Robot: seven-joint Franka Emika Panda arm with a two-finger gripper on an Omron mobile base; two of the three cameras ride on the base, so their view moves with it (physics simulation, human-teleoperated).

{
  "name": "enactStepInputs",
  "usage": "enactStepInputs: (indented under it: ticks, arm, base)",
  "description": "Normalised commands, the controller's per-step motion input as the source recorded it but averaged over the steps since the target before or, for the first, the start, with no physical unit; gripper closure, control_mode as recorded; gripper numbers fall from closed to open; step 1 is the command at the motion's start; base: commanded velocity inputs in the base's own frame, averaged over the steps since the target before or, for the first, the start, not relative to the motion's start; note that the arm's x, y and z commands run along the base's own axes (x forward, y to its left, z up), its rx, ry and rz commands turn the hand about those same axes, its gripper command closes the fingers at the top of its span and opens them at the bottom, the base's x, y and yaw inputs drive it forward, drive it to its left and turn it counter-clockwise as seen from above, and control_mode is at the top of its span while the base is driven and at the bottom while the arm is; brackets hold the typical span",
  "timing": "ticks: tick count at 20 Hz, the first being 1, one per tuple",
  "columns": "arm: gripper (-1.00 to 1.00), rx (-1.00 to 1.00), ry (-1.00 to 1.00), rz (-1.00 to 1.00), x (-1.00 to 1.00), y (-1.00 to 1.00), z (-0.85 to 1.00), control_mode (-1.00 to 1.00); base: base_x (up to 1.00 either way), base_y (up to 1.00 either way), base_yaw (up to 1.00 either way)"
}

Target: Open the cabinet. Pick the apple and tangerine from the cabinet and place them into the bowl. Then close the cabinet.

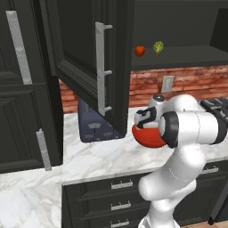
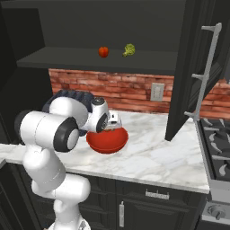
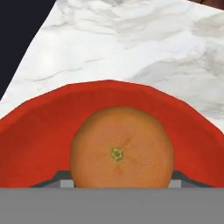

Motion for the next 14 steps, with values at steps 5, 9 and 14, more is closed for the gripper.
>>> enactStepInputs:
  ticks: [5, 9, 14]
  arm:
    - [-1.0, 0.0, -0.03, 0.0, 0.53, -0.06, -0.26, -1.0]
    - [-1.0, 0.0, 0.0, 0.0, 0.28, -0.12, -0.01, -1.0]
    - [-1.0, 0.0, 0.0, -0.07, -0.28, 0.0, 0.52, -1.0]
  base:
    - [0.0, 0.0, 0.0]
    - [0.0, 0.0, 0.0]
    - [0.0, 0.0, 0.0]
